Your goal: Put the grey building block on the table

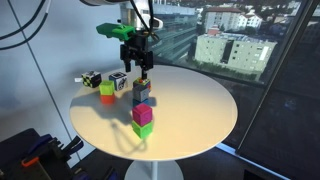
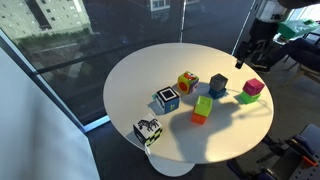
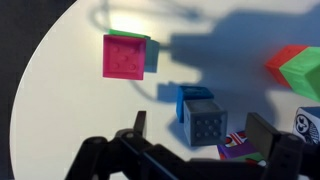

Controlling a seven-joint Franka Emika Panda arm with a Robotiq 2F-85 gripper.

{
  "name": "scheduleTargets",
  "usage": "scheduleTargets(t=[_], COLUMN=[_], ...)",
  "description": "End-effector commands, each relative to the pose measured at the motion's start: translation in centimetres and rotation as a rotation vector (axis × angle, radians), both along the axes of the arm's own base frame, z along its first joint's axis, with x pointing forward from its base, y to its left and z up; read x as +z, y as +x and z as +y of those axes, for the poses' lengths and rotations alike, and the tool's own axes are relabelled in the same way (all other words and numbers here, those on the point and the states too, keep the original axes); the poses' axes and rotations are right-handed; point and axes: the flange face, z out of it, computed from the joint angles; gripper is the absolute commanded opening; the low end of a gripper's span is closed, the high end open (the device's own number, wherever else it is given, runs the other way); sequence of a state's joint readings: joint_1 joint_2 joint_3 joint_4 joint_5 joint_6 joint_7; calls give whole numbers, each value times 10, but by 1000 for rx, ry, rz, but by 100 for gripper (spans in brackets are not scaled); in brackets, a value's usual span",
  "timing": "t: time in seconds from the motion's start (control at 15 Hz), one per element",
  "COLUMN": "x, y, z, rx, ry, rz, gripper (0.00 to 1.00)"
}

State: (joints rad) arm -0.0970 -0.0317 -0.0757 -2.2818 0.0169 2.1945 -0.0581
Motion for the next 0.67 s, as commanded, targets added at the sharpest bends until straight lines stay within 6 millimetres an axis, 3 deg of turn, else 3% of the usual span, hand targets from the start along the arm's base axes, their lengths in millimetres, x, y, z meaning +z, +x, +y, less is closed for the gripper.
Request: scheduleTargets(t=[0.0, 0.6], x=[0, -20], y=[0, 15], z=[0, 15], rx=[0, 11], ry=[0, -38], rz=[1, -63], gripper=[100, 100])
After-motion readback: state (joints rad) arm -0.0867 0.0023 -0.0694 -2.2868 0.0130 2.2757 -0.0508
